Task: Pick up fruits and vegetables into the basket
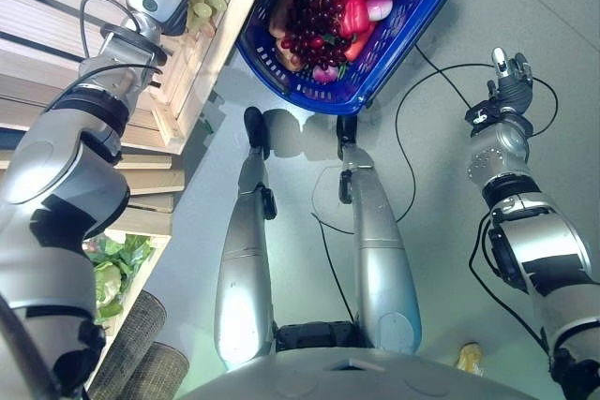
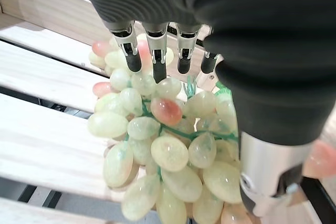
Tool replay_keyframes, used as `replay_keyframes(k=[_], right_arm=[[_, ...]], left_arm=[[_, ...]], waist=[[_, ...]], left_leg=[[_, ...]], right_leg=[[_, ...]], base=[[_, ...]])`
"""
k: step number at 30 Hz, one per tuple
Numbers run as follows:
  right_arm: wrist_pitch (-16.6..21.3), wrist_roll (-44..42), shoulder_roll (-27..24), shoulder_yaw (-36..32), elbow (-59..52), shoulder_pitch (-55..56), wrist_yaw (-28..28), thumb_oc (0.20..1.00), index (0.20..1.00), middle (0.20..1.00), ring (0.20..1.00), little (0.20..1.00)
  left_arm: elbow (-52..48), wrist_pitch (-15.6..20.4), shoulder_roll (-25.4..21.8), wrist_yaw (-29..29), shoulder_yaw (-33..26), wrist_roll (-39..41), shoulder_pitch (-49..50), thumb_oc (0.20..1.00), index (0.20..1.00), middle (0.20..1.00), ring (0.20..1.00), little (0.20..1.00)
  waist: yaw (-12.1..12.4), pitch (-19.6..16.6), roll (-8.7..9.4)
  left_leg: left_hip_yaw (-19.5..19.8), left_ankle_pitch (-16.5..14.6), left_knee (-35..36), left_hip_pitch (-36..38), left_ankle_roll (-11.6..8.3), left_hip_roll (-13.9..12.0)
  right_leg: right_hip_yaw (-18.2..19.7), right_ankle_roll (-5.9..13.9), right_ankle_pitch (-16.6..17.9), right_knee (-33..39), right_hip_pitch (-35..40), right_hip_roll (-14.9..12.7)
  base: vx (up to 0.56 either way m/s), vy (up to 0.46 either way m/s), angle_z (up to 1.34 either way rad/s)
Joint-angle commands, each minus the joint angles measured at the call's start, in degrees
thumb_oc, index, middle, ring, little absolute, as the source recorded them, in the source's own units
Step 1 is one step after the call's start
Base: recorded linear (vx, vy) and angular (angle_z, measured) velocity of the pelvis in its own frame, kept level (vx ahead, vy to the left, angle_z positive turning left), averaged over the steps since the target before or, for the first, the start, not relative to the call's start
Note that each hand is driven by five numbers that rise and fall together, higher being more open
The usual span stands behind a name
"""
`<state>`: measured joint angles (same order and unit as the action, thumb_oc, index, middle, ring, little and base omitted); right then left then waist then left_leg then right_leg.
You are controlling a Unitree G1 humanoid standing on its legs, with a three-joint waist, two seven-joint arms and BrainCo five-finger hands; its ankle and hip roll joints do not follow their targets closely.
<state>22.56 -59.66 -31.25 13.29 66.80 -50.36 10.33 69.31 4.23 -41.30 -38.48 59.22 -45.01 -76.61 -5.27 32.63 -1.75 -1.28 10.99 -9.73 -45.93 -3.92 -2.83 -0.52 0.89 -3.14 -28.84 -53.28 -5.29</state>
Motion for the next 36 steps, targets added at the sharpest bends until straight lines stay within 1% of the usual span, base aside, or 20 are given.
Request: replay_keyframes(k=[1, 7, 10, 15, 23, 24, 25, 27, 36], right_arm=[[1.73, -1.56, -1.75, 0.37, 0.06, 0.78, -0.29, 1.0, 1.0, 1.0, 1.0, 1.0], [2.25, -1.56, -1.51, 0.46, -0.12, 0.31, -0.34, 1.0, 1.0, 1.0, 1.0, 1.0], [2.16, -1.49, -1.55, 0.44, -0.28, -0.13, -0.15, 1.0, 1.0, 1.0, 1.0, 1.0], [2.29, -1.62, -1.33, 0.81, -0.79, -0.69, 0.51, 1.0, 1.0, 1.0, 1.0, 1.0], [2.6, -2.19, -1.41, 0.72, -1.7, -0.46, -0.06, 1.0, 1.0, 1.0, 1.0, 1.0], [2.64, -2.23, -1.42, 0.74, -1.73, -0.54, -0.21, 1.0, 1.0, 1.0, 1.0, 1.0], [2.66, -2.26, -1.39, 0.79, -1.71, -0.73, -0.24, 1.0, 1.0, 1.0, 1.0, 1.0], [2.9, -2.25, -1.19, 0.96, -1.63, -0.9, -0.2, 1.0, 1.0, 1.0, 1.0, 1.0], [2.91, -2.87, -1.12, 1.17, -1.95, -1.18, 0.23, 1.0, 1.0, 1.0, 1.0, 1.0]], left_arm=[[3.72, 0.22, -0.65, -0.06, -1.78, -0.65, -1.52, 1.0, 1.0, 1.0, 1.0, 1.0], [3.82, -0.18, -0.52, 1.58, -1.87, -0.89, -1.44, 1.0, 1.0, 1.0, 1.0, 1.0], [4.64, -0.12, -0.41, 3.52, -1.81, -0.79, -1.77, 1.0, 1.0, 1.0, 1.0, 1.0], [5.29, -0.77, -0.05, 4.14, -1.93, -0.94, -1.41, 1.0, 1.0, 1.0, 1.0, 1.0], [5.72, -1.92, -0.06, 4.72, -2.32, -0.7, -1.13, 1.0, 1.0, 1.0, 1.0, 1.0], [5.75, -2.1, -0.05, 5.06, -2.41, -0.43, -1.14, 0.539, 0.539, 0.539, 0.539, 0.539], [5.93, -2.13, 0.04, 5.46, -2.46, -0.14, -1.23, 0.2, 0.2, 0.2, 0.2, 0.2], [6.29, -1.92, 0.22, 6.19, -2.54, 0.11, -1.29, 0.2, 0.2, 0.2, 0.2, 0.2], [6.16, -2.19, 0.24, 6.22, -2.88, 0.91, -0.57, 0.2, 0.2, 0.2, 0.2, 0.2]], waist=[[-1.01, -2.83, -0.55], [-0.92, -2.83, -0.41], [-0.96, -2.83, -0.22], [-0.98, -2.83, -0.01], [-0.98, -2.83, 0.25], [-0.98, -2.83, 0.28], [-0.96, -2.83, 0.34], [-0.93, -2.83, 0.41], [-0.66, -2.83, 0.61]], left_leg=[[0.25, -7.06, -6.88, -2.58, 1.69, 0.17], [0.32, -6.98, -6.79, -2.91, 1.61, 0.13], [0.39, -6.96, -6.8, -3.19, 1.55, 0.07], [0.32, -6.8, -6.53, -3.36, 1.5, 0.02], [0.56, -6.77, -6.77, -4.5, 1.45, 0.02], [0.57, -6.76, -6.77, -4.63, 1.45, 0.01], [0.61, -6.74, -6.68, -4.7, 1.47, 0.0], [0.66, -6.7, -6.74, -4.94, 1.43, -0.04], [1.0, -6.53, -6.52, -5.4, 1.49, 0.04]], right_leg=[[0.95, 2.63, 8.22, 10.5, 2.89, 0.64], [0.85, 2.66, 8.27, 10.89, 2.82, 0.57], [0.83, 2.66, 8.33, 11.02, 2.6, 0.54], [0.85, 2.67, 8.63, 11.35, 2.42, 0.63], [0.92, 2.58, 8.64, 11.36, 1.49, 0.7], [0.91, 2.59, 8.64, 11.35, 1.38, 0.71], [0.92, 2.6, 8.63, 11.4, 1.31, 0.73], [0.93, 2.59, 8.61, 11.28, 1.1, 0.75], [0.8, 2.68, 8.96, 11.59, 0.8, 0.76]], base=[[0.0, 0.0, 0.0], [0.0, 0.0, 0.0], [0.0, 0.0, 0.0], [0.0, 0.0, 0.0], [0.0, 0.0, 0.0], [0.0, 0.0, 0.0], [0.0, 0.0, 0.0], [0.0, 0.0, 0.0], [0.0, 0.0, 0.0]])
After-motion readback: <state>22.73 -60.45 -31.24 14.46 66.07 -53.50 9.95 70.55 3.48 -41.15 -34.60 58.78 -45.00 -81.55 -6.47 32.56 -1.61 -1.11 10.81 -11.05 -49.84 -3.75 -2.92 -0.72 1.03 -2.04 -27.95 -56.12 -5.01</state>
